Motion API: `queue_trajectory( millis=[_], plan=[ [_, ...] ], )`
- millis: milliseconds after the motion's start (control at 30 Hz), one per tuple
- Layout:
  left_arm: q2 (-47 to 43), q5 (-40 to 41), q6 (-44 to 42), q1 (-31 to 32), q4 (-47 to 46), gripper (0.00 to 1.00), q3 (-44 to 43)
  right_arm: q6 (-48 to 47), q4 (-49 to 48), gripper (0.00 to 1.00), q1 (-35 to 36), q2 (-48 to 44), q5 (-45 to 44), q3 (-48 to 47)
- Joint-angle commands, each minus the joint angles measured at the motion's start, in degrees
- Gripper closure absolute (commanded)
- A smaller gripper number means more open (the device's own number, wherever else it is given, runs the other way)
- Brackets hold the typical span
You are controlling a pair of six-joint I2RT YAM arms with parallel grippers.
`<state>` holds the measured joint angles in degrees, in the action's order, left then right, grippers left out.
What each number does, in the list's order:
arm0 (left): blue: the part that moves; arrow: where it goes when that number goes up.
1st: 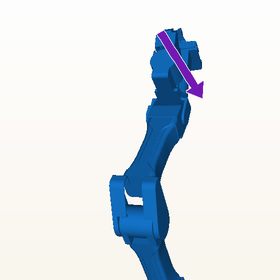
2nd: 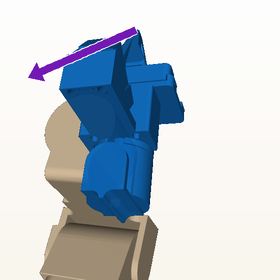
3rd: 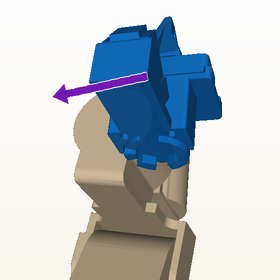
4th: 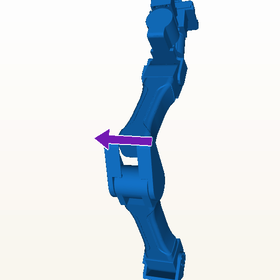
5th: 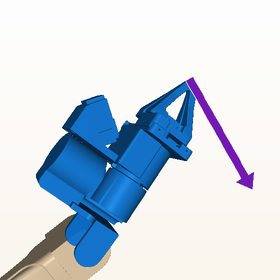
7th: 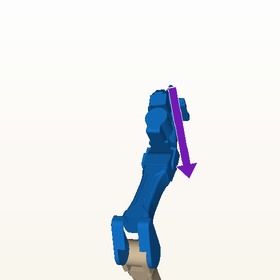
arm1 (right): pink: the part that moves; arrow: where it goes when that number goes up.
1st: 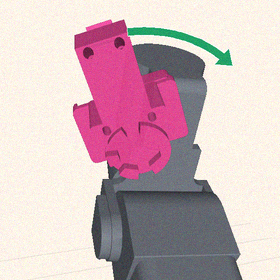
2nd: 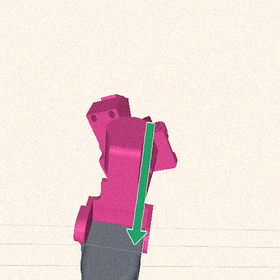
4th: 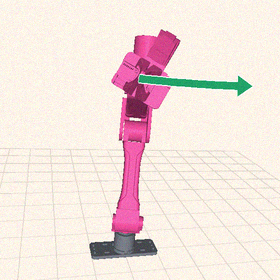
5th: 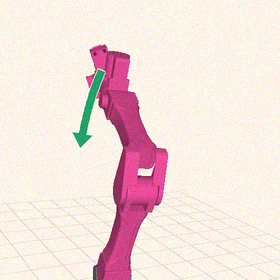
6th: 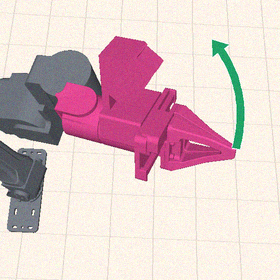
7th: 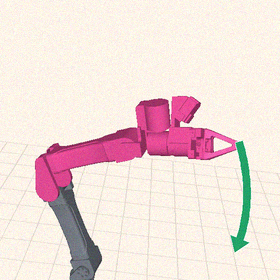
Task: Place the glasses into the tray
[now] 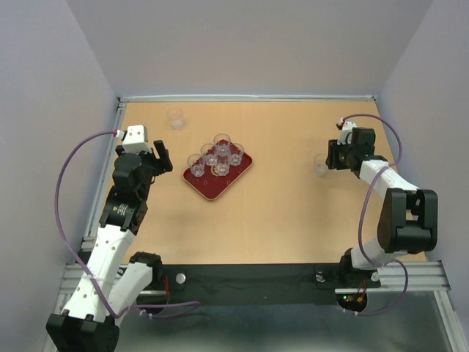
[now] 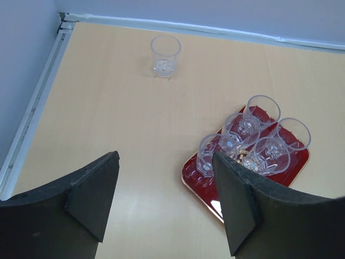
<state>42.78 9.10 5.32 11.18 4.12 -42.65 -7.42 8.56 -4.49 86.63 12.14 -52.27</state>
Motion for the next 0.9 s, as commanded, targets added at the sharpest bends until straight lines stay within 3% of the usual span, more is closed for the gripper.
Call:
queue_trajectory(
  millis=[0, 400, 500, 867],
  plan=[
    [-0.95, 0.04, -0.75, 0.25, -2.71, 0.19, 0.55, 0.74, -1.97, 0.56, -0.34, 0.99, -0.54, -3.54],
    [-1.65, 0.56, -0.66, 0.25, -2.71, 0.19, 0.64, 0.57, -1.88, 0.94, -0.34, 2.58, 0.07, -3.54],
    [-1.83, 0.65, -0.58, 0.25, -2.71, 0.19, 0.73, -0.74, -1.97, 0.96, -0.34, 1.97, 1.47, -3.54],
    [-2.44, 0.65, -0.66, 0.25, -2.98, 0.19, 0.82, -11.21, -0.91, 1.00, -0.17, -5.51, 28.00, -1.25]
  ],
)
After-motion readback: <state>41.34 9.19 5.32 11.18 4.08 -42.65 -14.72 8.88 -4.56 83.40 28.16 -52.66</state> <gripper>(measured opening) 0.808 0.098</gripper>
